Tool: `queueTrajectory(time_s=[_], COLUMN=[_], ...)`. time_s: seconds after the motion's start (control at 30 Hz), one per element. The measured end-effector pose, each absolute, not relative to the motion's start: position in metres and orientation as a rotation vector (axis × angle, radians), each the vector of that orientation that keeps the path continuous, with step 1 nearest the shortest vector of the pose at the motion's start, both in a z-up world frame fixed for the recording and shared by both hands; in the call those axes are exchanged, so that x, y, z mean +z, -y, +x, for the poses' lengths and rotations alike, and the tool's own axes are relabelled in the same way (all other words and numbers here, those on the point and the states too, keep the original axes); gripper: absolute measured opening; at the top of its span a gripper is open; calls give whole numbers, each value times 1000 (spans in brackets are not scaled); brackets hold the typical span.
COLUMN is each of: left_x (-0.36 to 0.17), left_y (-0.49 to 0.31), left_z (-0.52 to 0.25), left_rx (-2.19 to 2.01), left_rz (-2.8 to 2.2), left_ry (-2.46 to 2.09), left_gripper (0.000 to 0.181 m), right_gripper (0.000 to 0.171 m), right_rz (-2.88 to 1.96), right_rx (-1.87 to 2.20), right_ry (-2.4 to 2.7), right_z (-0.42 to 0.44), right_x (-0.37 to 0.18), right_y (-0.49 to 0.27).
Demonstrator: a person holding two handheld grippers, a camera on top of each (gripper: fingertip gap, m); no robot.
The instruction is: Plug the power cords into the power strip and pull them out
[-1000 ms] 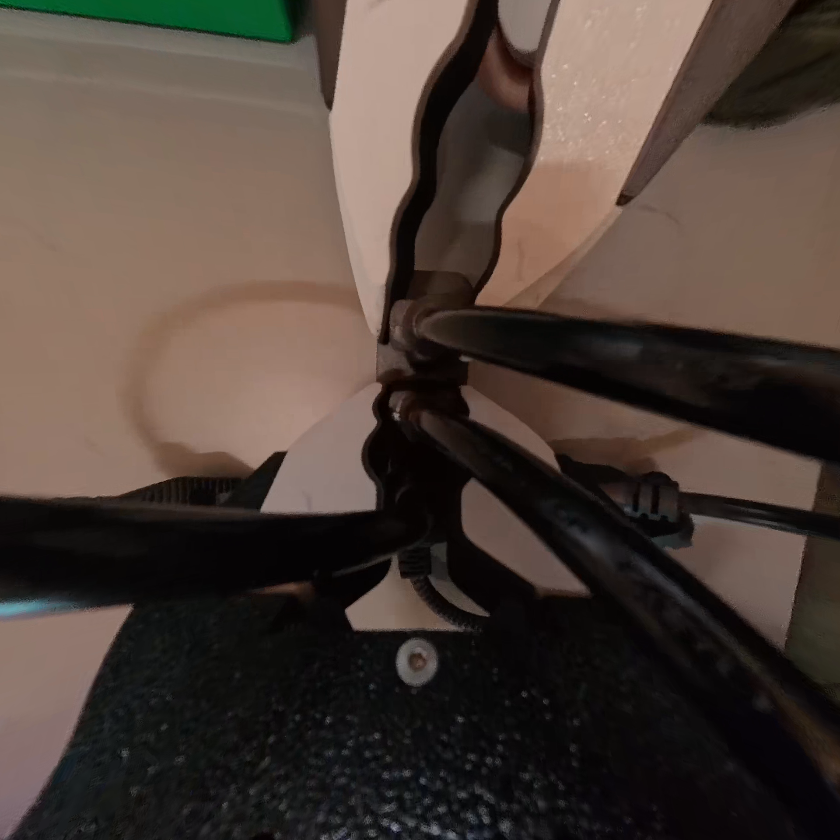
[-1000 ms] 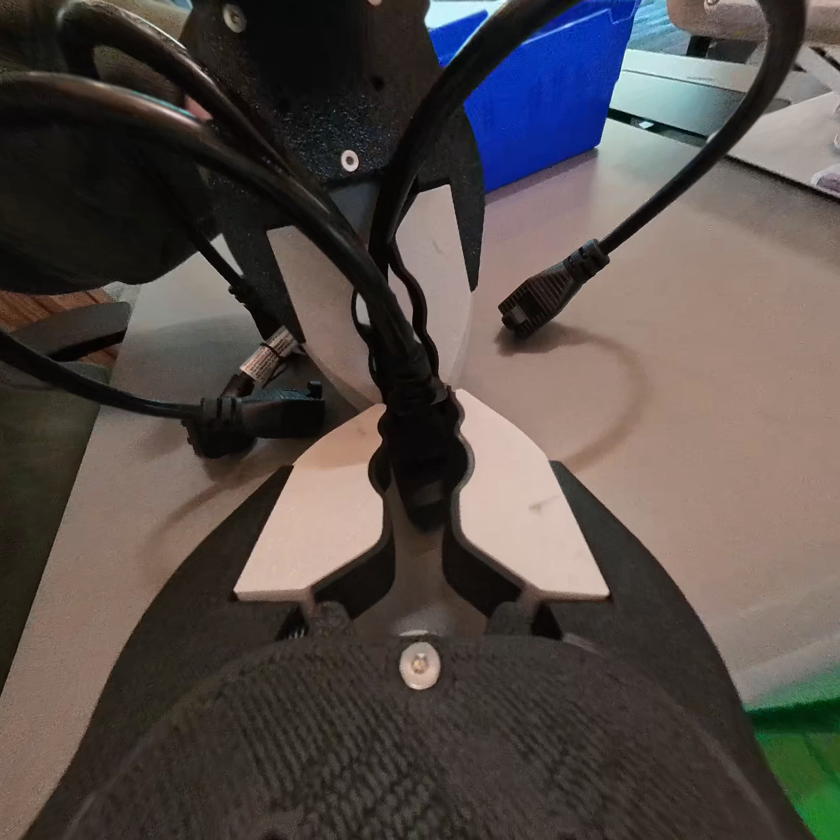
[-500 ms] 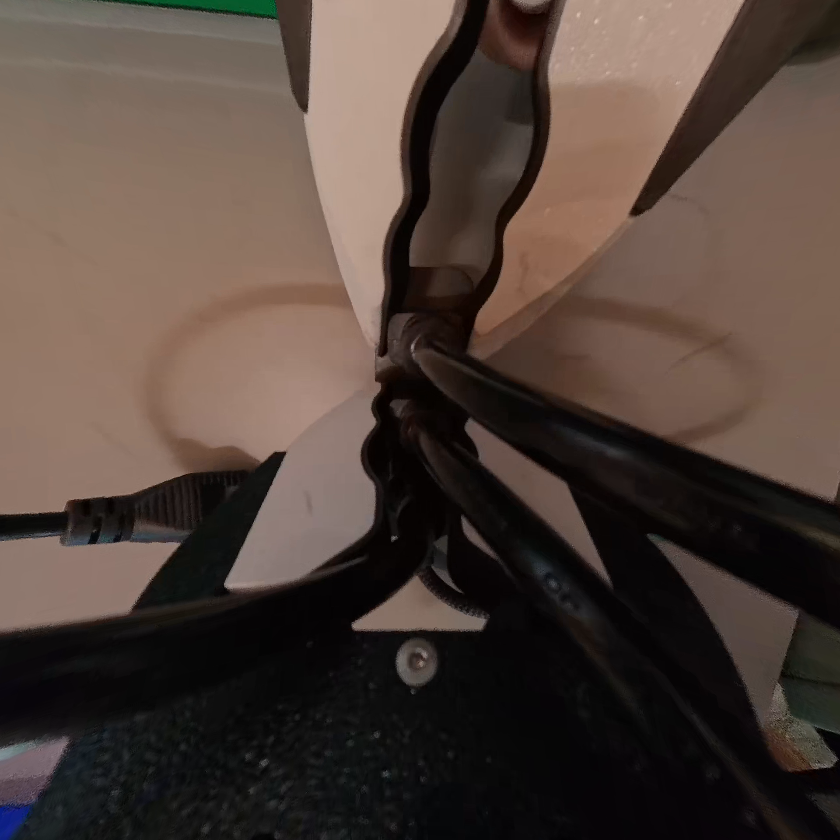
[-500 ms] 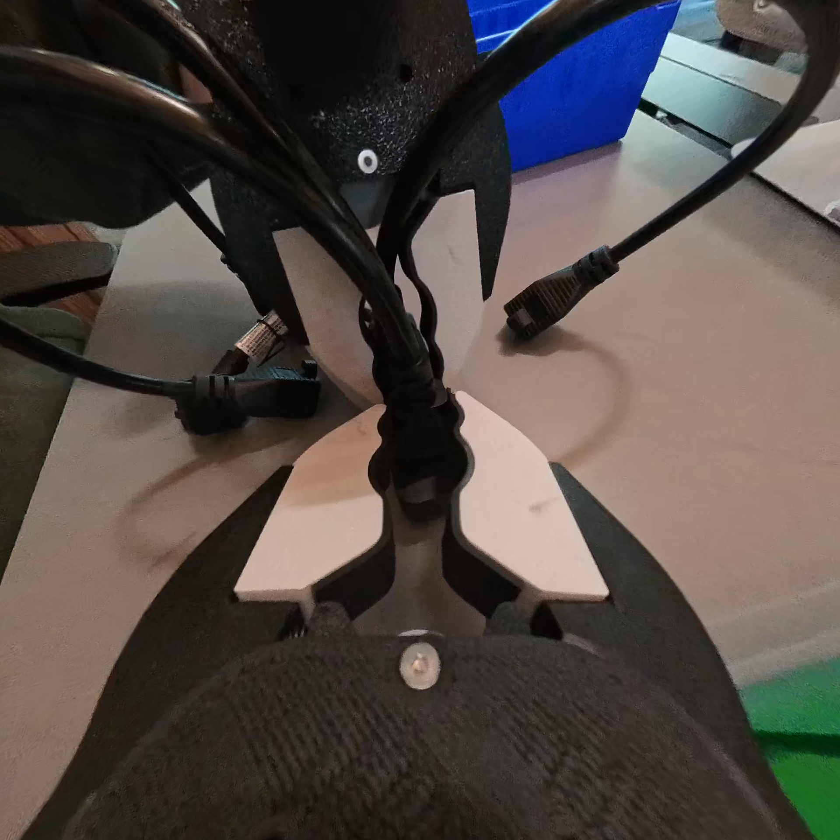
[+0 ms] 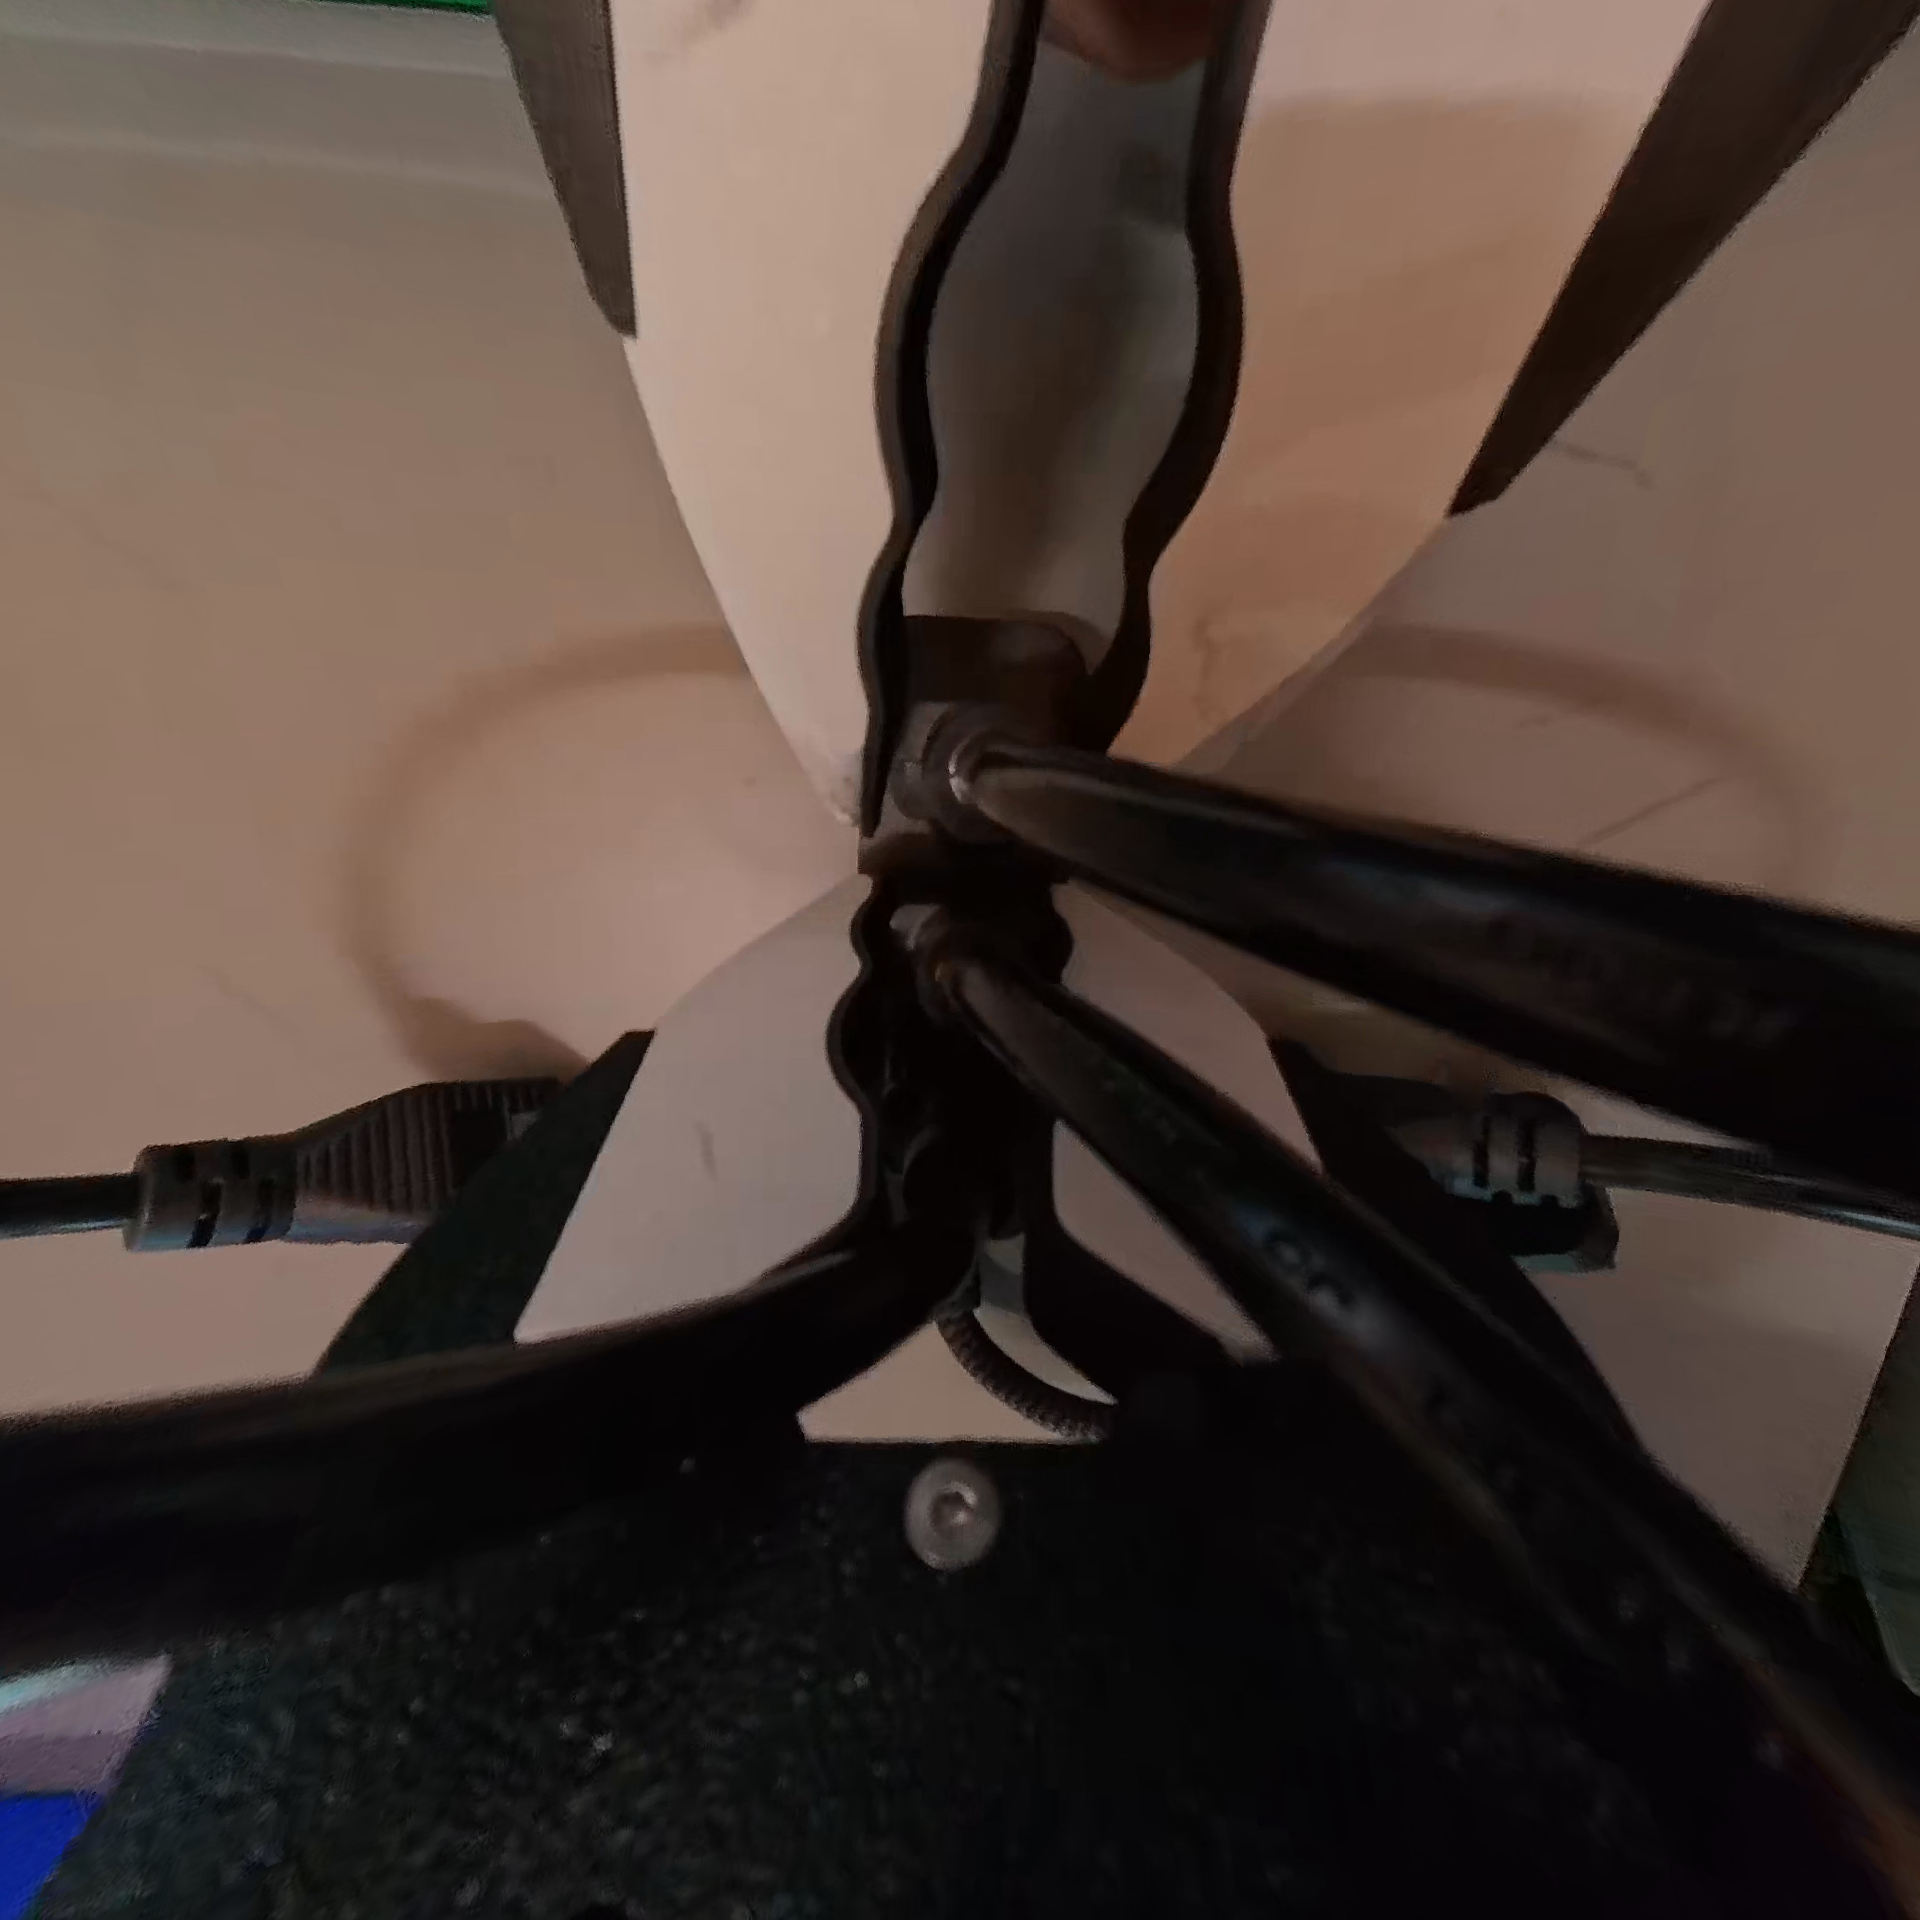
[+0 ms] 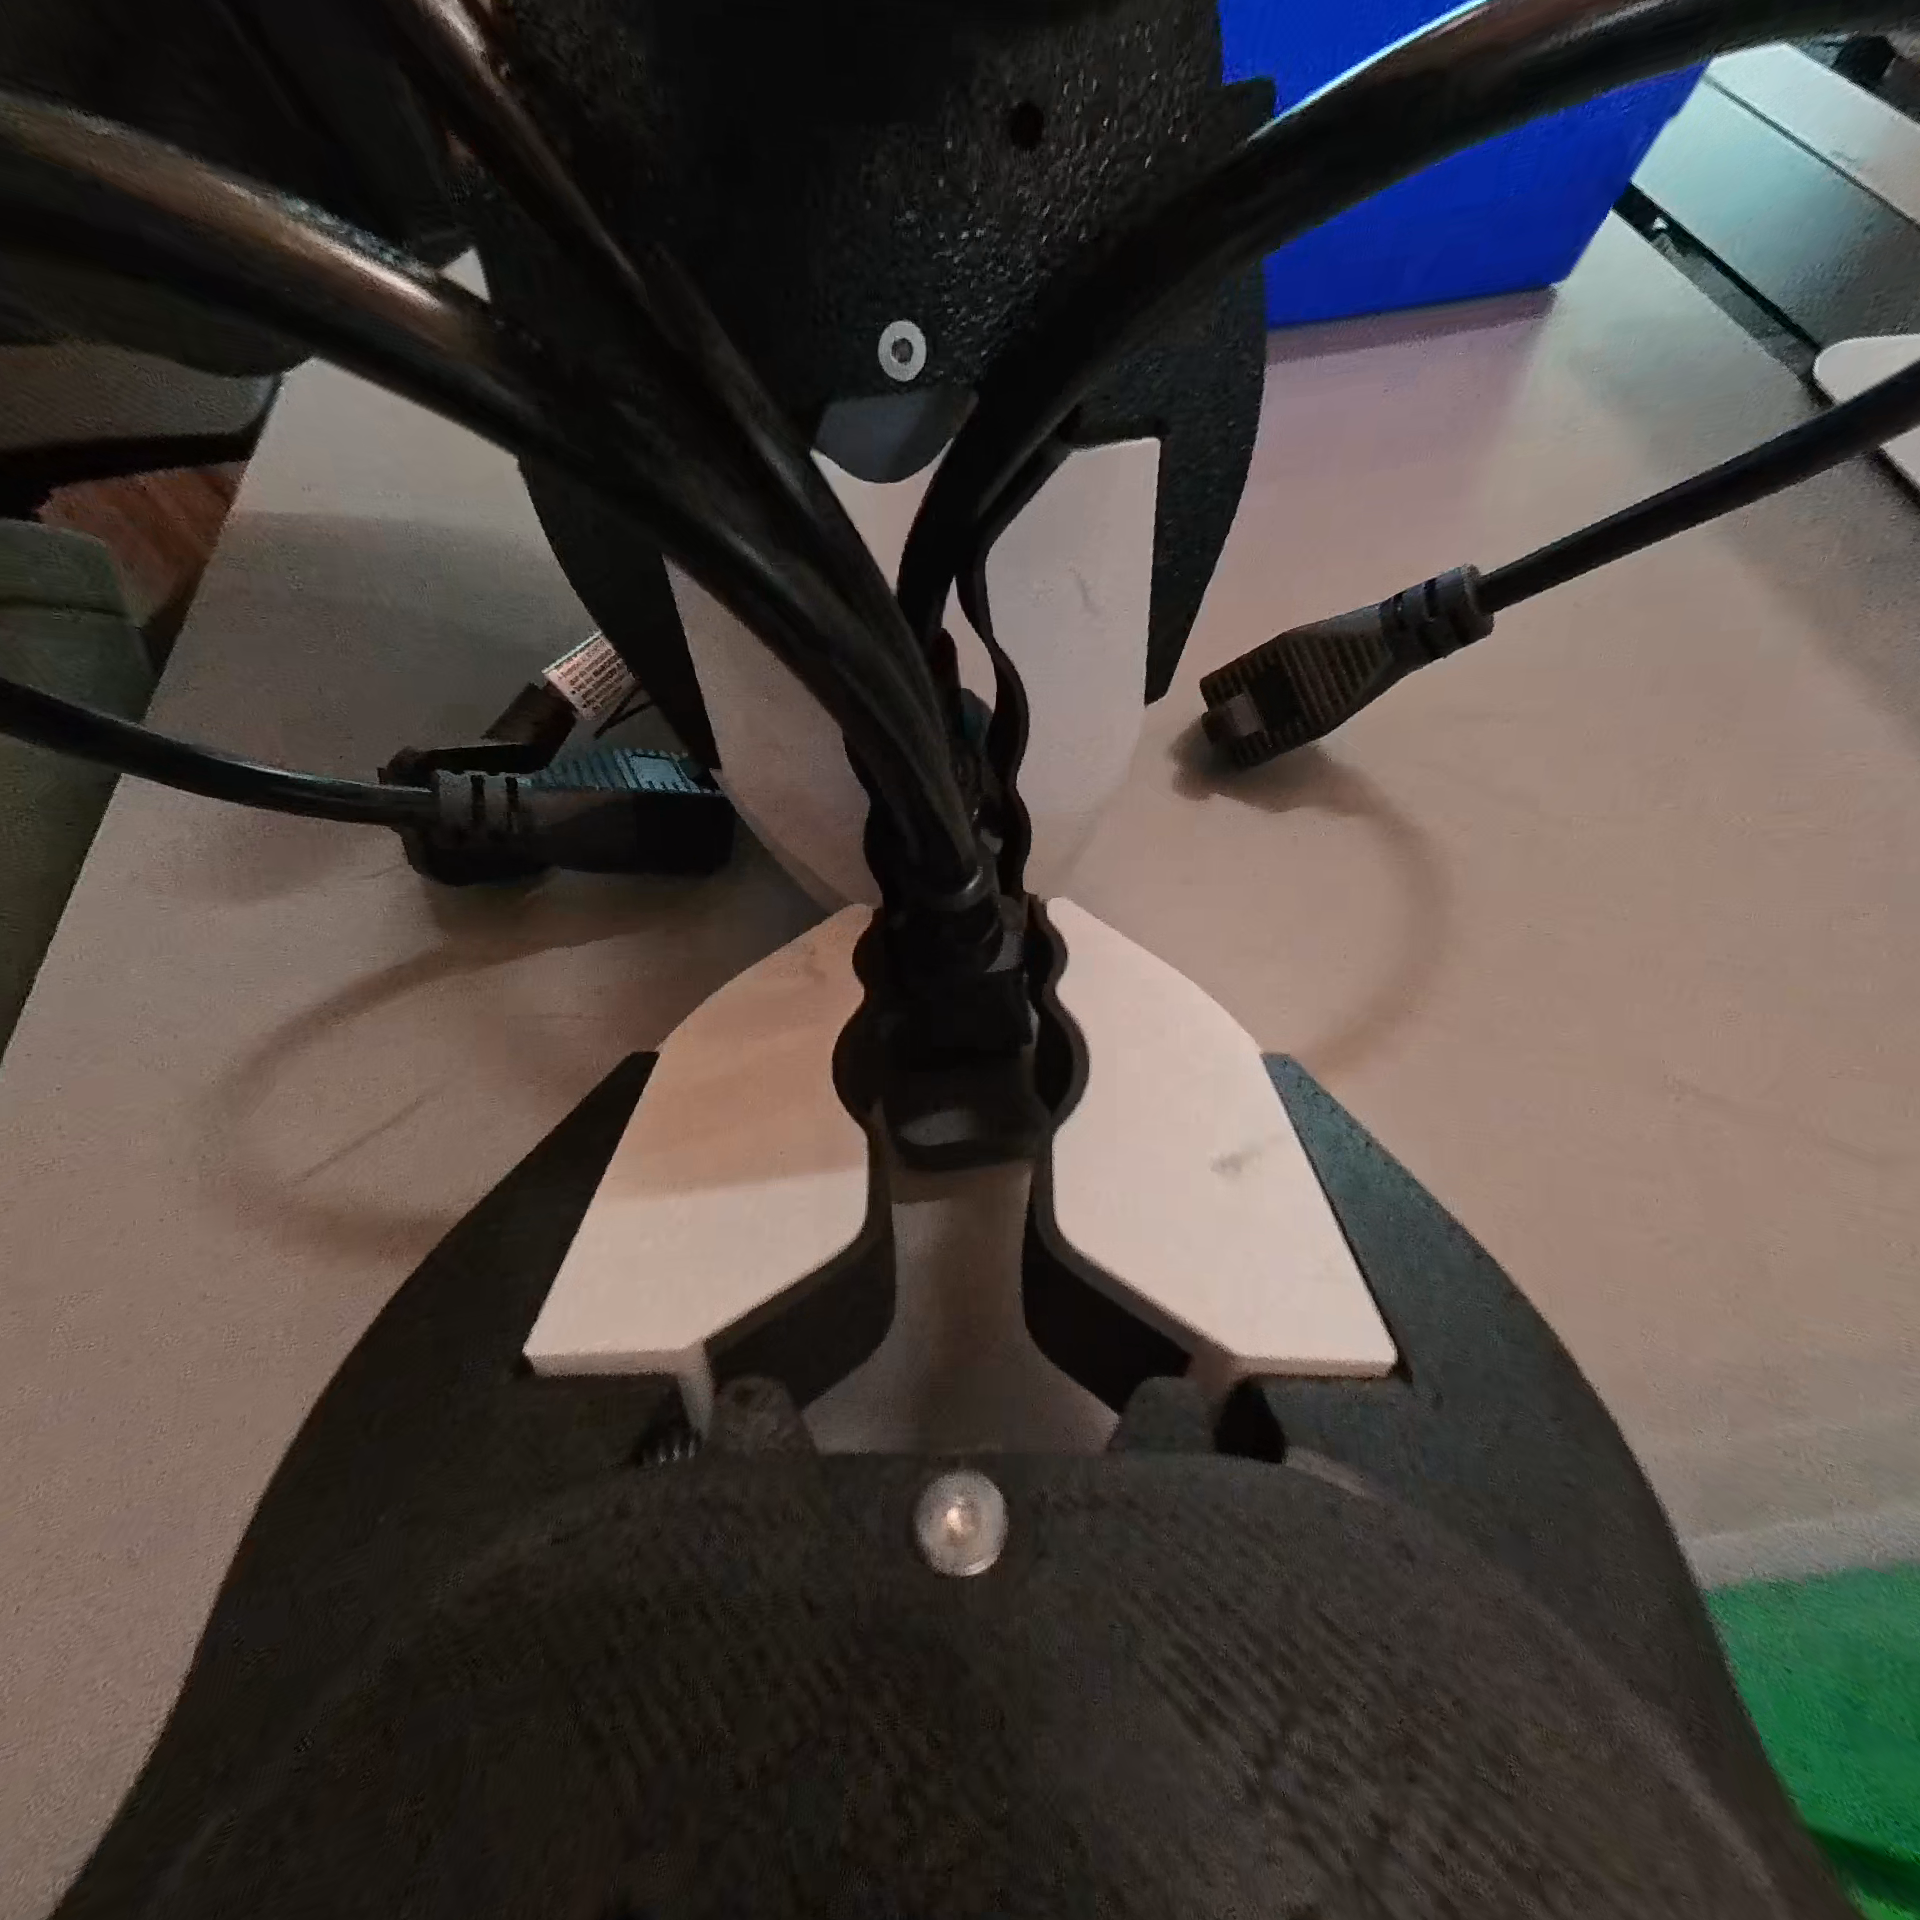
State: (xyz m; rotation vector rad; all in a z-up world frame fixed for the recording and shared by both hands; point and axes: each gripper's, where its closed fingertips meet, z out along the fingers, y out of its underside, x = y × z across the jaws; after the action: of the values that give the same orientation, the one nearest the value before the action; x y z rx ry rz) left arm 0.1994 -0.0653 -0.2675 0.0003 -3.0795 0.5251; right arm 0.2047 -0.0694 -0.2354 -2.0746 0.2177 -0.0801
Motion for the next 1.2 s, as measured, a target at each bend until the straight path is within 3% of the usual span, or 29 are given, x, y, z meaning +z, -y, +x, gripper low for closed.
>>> queueTrajectory(time_s=[0.33, 0.47, 0.83, 1.2], left_x=[-268, -268, -267, -268], left_y=[66, 66, 74, 74], left_z=[199, 199, 199, 199], left_rx=[562, 593, 589, 523], left_rz=[-47, -11, 12, 5], left_ry=[3078, 3069, 3070, 3084], left_gripper=[26, 26, 26, 26], right_gripper=[25, 38, 25, 26], right_rz=[-2019, -2071, -2073, -2046], right_rx=[-136, -143, -207, -234], right_ry=[-195, -181, -173, -278], right_z=[203, 199, 202, 205], right_x=[-235, -247, -247, -247], right_y=[72, 63, 77, 80])
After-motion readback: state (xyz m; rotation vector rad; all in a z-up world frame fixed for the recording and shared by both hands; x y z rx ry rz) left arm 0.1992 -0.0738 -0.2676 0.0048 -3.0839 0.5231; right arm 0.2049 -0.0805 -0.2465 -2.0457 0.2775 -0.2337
